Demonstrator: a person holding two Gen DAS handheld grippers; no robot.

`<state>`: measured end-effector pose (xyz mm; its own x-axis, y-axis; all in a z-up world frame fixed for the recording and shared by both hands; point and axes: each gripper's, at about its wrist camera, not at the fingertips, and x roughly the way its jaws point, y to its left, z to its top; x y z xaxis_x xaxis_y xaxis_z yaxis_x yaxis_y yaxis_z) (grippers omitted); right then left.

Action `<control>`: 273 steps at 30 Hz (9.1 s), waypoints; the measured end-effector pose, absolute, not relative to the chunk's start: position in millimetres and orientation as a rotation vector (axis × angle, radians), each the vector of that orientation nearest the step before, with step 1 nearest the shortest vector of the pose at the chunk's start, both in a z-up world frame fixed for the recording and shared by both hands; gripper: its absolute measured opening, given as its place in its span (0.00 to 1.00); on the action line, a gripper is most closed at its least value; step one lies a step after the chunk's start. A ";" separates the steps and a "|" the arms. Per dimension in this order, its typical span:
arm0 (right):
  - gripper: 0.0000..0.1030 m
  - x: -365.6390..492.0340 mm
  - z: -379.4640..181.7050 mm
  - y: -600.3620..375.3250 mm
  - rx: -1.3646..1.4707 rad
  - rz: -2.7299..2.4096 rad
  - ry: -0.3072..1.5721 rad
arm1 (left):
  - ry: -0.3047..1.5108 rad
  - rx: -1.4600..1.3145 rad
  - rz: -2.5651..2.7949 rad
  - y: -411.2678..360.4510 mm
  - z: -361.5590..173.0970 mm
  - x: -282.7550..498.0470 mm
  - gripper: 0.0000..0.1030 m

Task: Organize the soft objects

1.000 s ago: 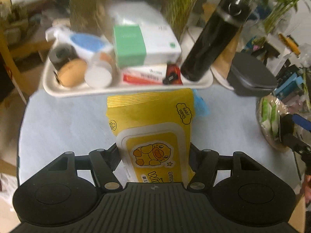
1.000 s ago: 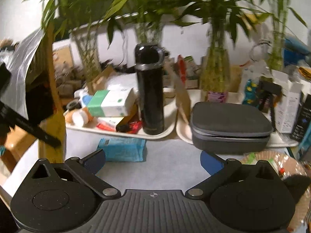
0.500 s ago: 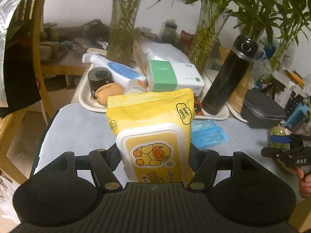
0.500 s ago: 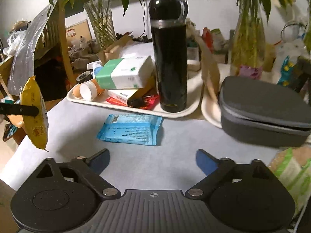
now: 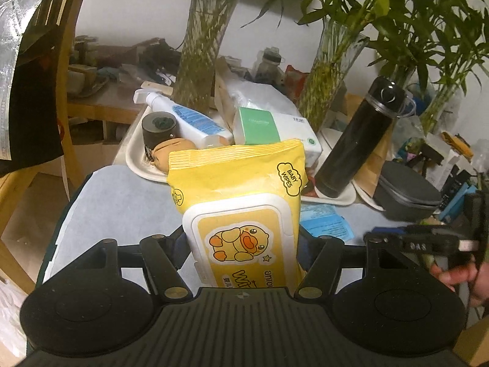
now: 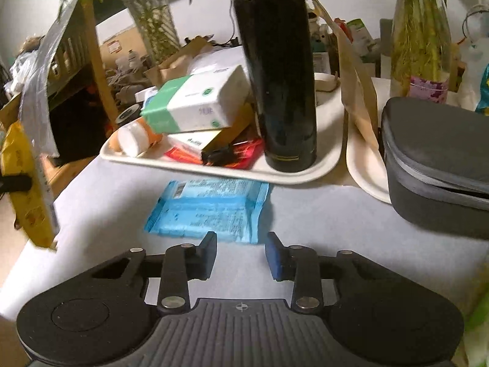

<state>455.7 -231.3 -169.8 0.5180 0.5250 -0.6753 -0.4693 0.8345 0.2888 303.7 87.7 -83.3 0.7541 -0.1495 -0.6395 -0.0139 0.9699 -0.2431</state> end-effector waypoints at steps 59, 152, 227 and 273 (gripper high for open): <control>0.65 426.9 -180.7 -145.8 -0.371 0.913 0.875 | 0.763 -0.269 -0.057 93.9 -100.0 309.2 0.63; 0.64 130.0 29.7 -276.1 0.009 0.449 0.651 | 0.698 -0.082 -0.182 13.2 45.3 105.7 0.81; 1.00 38.5 0.5 -231.4 -0.154 0.261 0.775 | 0.767 0.123 0.008 -21.4 14.4 18.6 1.00; 1.00 37.2 -18.1 -233.8 -0.147 0.197 0.866 | 0.923 0.051 0.008 -20.3 -18.4 15.7 1.00</control>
